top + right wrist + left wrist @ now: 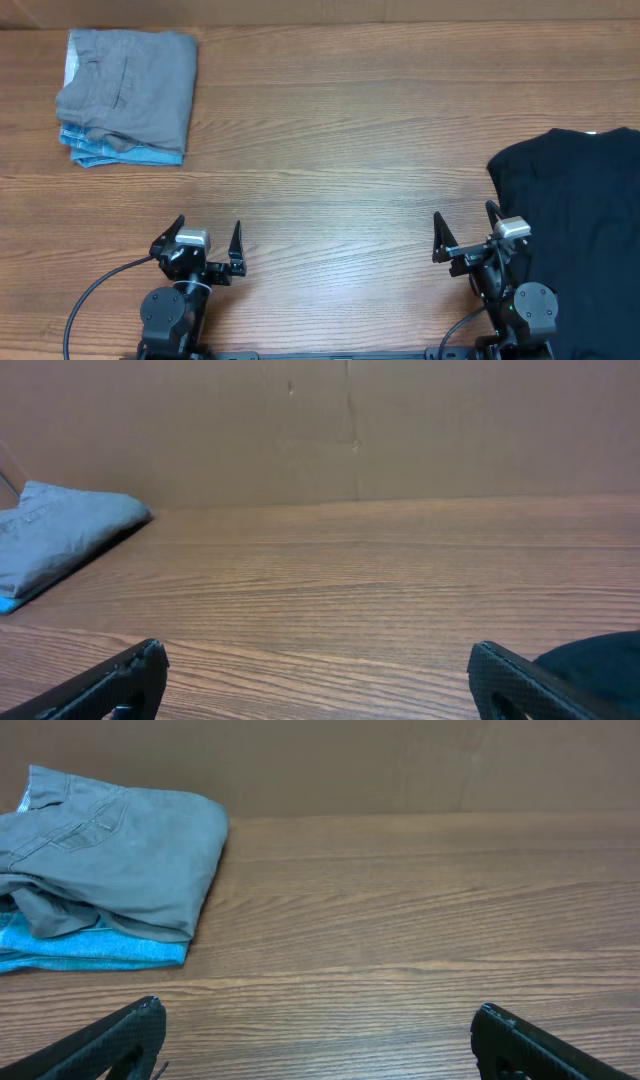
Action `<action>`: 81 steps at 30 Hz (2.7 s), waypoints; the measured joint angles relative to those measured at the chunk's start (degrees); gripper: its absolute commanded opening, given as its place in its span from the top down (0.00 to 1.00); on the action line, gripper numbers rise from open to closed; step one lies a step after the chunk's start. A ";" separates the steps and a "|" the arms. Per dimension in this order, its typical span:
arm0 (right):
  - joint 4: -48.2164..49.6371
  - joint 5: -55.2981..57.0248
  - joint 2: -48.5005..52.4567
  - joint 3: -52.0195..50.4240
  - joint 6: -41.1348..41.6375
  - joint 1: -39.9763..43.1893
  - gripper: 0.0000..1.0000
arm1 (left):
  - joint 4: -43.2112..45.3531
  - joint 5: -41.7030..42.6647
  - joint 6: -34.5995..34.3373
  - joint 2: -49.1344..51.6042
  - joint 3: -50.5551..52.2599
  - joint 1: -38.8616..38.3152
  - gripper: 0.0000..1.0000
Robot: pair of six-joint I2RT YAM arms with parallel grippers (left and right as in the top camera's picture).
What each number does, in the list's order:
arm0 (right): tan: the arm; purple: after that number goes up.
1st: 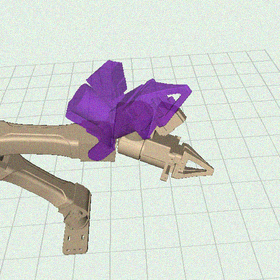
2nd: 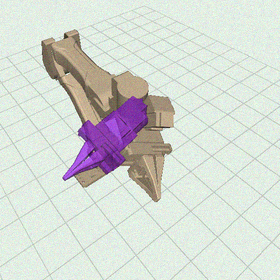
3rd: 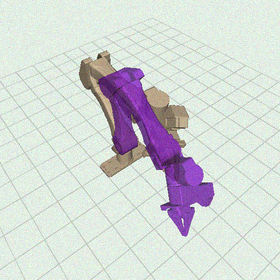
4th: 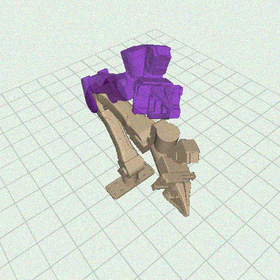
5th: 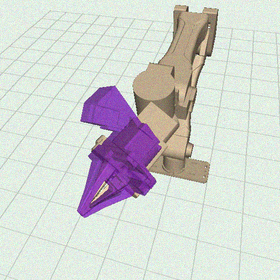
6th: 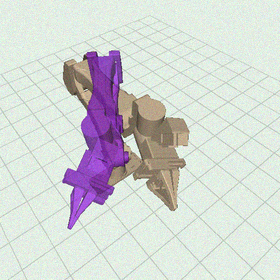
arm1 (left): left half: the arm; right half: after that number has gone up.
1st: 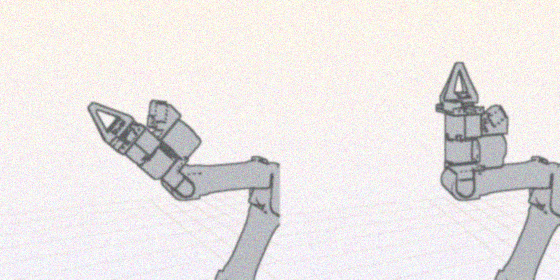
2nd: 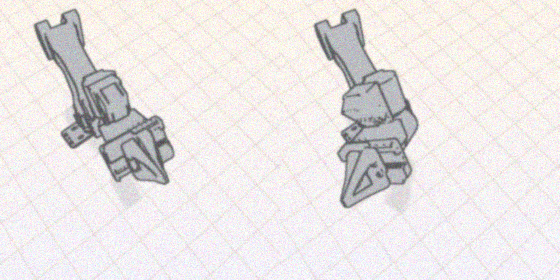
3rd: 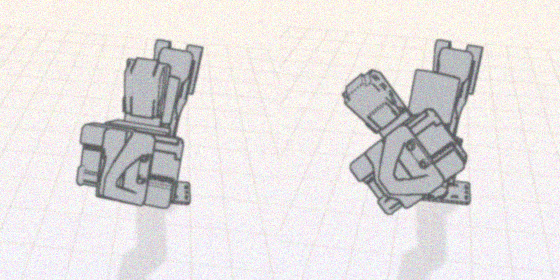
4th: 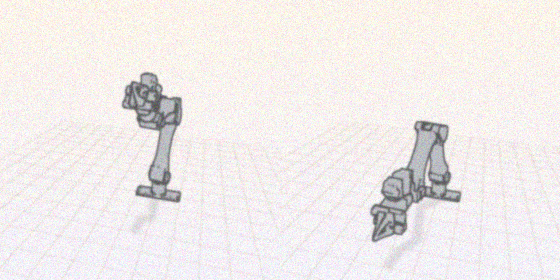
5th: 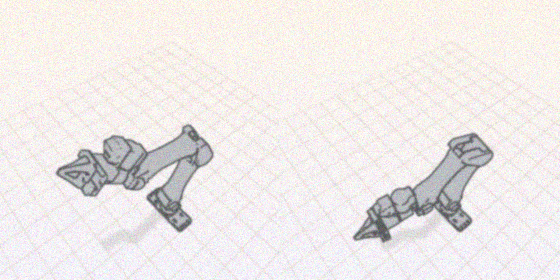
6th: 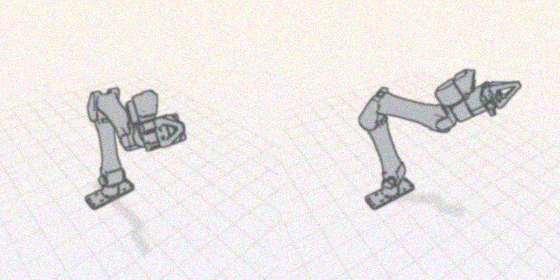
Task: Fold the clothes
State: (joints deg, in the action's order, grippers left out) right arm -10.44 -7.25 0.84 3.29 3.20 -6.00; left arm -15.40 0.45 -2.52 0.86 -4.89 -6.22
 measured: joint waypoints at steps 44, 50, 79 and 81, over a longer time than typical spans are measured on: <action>-0.02 0.02 0.00 0.00 0.00 0.00 0.00 | 0.00 0.02 0.00 0.00 0.00 0.00 0.00; 0.00 0.02 0.00 0.00 0.00 0.00 0.00 | 0.00 0.02 0.00 0.00 0.00 0.00 0.00; 0.90 -10.36 0.00 0.52 2.82 0.00 0.00 | 0.31 14.43 -2.25 0.00 -0.31 0.00 0.00; 0.20 -11.34 0.00 2.67 4.74 0.00 0.00 | -0.39 15.47 -2.45 0.04 -2.47 0.00 0.00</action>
State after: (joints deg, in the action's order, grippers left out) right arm -10.24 -18.59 0.84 5.96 7.94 -6.00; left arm -15.79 15.92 -4.97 0.91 -7.35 -6.22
